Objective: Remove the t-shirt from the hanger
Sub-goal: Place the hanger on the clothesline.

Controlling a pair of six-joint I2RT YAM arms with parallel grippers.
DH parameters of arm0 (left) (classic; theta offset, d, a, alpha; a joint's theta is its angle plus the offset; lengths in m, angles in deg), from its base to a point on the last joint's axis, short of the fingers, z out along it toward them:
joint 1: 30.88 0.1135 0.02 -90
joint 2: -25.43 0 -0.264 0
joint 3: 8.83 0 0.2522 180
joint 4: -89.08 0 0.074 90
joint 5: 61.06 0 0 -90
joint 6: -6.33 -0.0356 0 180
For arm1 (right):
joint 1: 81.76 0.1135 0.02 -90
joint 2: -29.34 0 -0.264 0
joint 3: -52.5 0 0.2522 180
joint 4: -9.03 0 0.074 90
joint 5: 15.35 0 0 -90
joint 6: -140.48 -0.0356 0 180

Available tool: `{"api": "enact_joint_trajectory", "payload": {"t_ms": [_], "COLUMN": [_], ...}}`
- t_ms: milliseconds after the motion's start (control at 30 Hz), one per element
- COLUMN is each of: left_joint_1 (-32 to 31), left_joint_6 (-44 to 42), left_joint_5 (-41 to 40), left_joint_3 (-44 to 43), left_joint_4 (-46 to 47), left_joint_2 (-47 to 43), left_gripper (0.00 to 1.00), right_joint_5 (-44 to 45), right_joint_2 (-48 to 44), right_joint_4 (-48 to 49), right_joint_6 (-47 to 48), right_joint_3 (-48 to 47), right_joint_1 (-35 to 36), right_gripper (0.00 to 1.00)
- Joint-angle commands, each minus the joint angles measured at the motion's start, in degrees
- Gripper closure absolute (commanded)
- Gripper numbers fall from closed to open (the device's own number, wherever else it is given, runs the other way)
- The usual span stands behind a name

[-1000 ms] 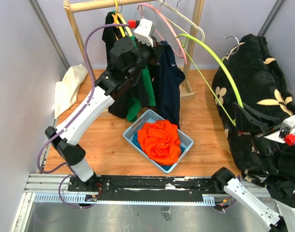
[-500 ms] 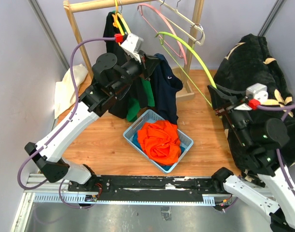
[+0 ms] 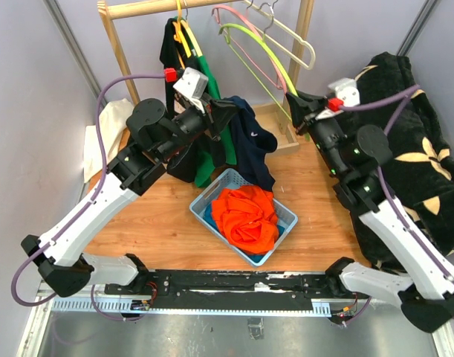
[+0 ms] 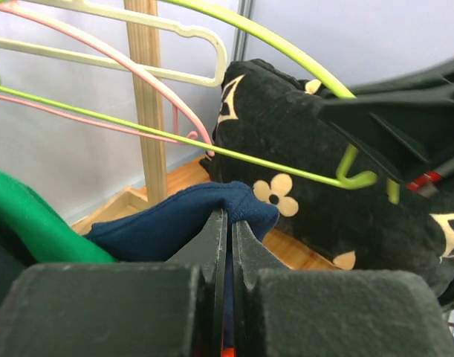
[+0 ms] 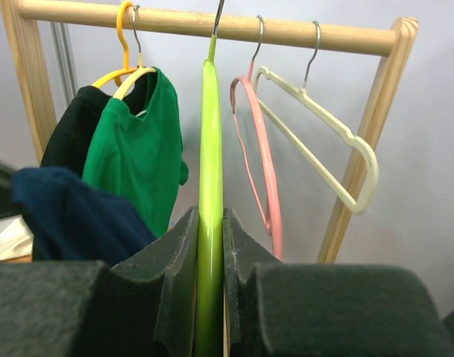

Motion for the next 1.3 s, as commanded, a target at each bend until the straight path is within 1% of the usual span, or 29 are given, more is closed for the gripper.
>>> {"api": "enact_joint_trajectory", "payload": {"t_ms": [0, 367, 533, 733, 900, 1067, 1267], "left_joint_1": [-0.4, -0.4, -0.4, -0.4, -0.4, -0.4, -0.4], "left_joint_6": [0.2, 0.6, 0.5, 0.3, 0.1, -0.2, -0.3], "left_joint_5": [0.3, -0.9, -1.1, 0.1, 0.6, 0.8, 1.5], "left_joint_3": [1.5, 6.7, 7.7, 6.8, 6.3, 5.7, 4.1], "left_joint_4": [2.3, 2.1, 2.0, 1.6, 1.5, 1.5, 1.9], "left_joint_2": [-3.2, -6.7, -7.7, -7.9, -7.7, -6.9, -6.3], "left_gripper": [1.00, 0.99, 1.00, 0.99, 1.00, 0.99, 1.00], "right_joint_5": [-0.6, -6.2, -9.2, -13.5, -16.0, -17.9, -19.2], "right_joint_2": [6.3, 18.9, 22.9, 28.4, 32.6, 35.2, 35.7], "right_joint_4": [8.7, 12.6, 14.0, 16.2, 17.2, 17.3, 16.4], "right_joint_6": [3.4, 3.4, 0.9, -3.7, -6.3, -8.4, -9.6], "right_joint_3": [-6.3, -14.4, -17.0, -20.5, -23.2, -24.5, -23.7], "right_joint_1": [-0.2, -2.7, -5.2, -8.9, -10.7, -11.6, -12.0], "right_gripper": [0.99, 0.99, 0.99, 0.99, 0.99, 0.99, 0.99]}}
